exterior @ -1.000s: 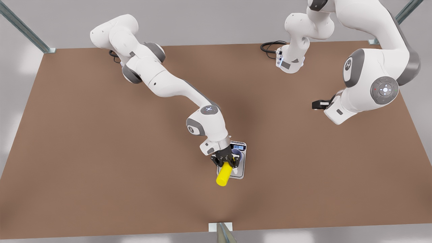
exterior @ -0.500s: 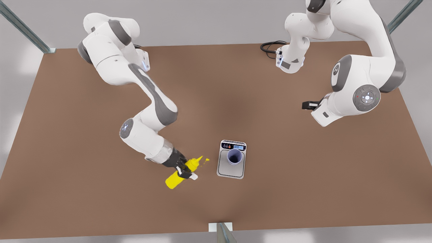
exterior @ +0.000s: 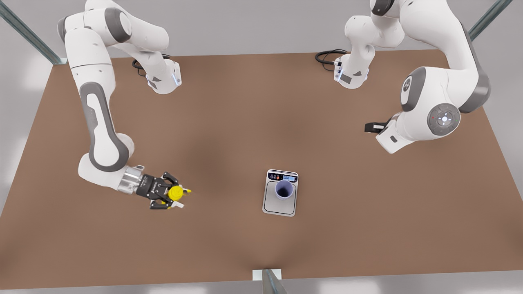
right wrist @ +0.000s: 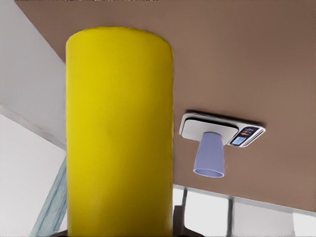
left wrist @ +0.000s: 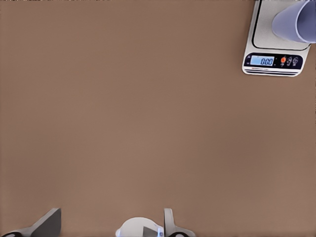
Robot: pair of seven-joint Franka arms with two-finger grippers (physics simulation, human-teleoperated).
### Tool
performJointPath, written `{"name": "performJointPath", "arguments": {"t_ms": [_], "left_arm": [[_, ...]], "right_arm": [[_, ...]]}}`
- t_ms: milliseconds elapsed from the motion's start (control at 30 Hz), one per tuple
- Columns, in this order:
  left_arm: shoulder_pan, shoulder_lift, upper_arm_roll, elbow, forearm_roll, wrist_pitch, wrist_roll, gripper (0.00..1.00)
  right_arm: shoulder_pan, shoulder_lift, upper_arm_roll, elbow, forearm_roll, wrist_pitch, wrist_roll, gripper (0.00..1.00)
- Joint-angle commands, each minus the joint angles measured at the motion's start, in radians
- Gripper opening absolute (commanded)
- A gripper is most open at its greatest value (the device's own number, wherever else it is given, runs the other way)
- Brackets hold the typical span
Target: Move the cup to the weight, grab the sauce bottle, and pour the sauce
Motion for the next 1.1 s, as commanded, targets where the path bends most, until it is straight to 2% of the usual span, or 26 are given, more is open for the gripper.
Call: {"name": "performJointPath", "arguments": {"t_ms": [0,167,333,400,633,867,1033,1067], "left_arm": [[0.0,0.0,0.0,0.0,0.003,0.0,0.0,1.0],[0.0,0.001,0.0,-0.002,0.003,0.0,0.0,1.0],[-0.002,0.001,-0.02,-0.003,0.006,-0.002,-0.003,1.0],[-0.002,0.003,-0.02,-0.008,0.006,-0.002,-0.003,1.0],[-0.002,0.018,-0.02,-0.011,0.006,0.0,-0.001,1.0],[-0.002,0.018,-0.018,-0.011,0.008,0.0,0.0,1.0],[-0.002,0.024,-0.02,-0.009,0.008,0.0,-0.001,1.0],[-0.002,0.024,-0.02,-0.009,0.008,0.0,0.0,1.0]], "right_arm": [[-0.015,0.0,0.001,-0.002,0.001,-0.028,-0.004,0.38],[-0.135,0.01,0.001,-0.071,0.109,-0.25,-0.083,0.39],[-0.238,0.111,0.029,-0.108,0.21,-0.395,-0.22,0.39],[-0.259,0.135,0.055,-0.129,0.211,-0.401,-0.238,0.39],[-0.271,0.233,0.056,-0.186,0.208,-0.396,-0.381,0.39],[-0.297,0.269,0.058,-0.225,0.208,-0.428,-0.482,0.4],[-0.296,0.287,0.056,-0.226,0.205,-0.427,-0.504,0.42],[-0.296,0.29,0.056,-0.228,0.204,-0.427,-0.505,0.45]]}}
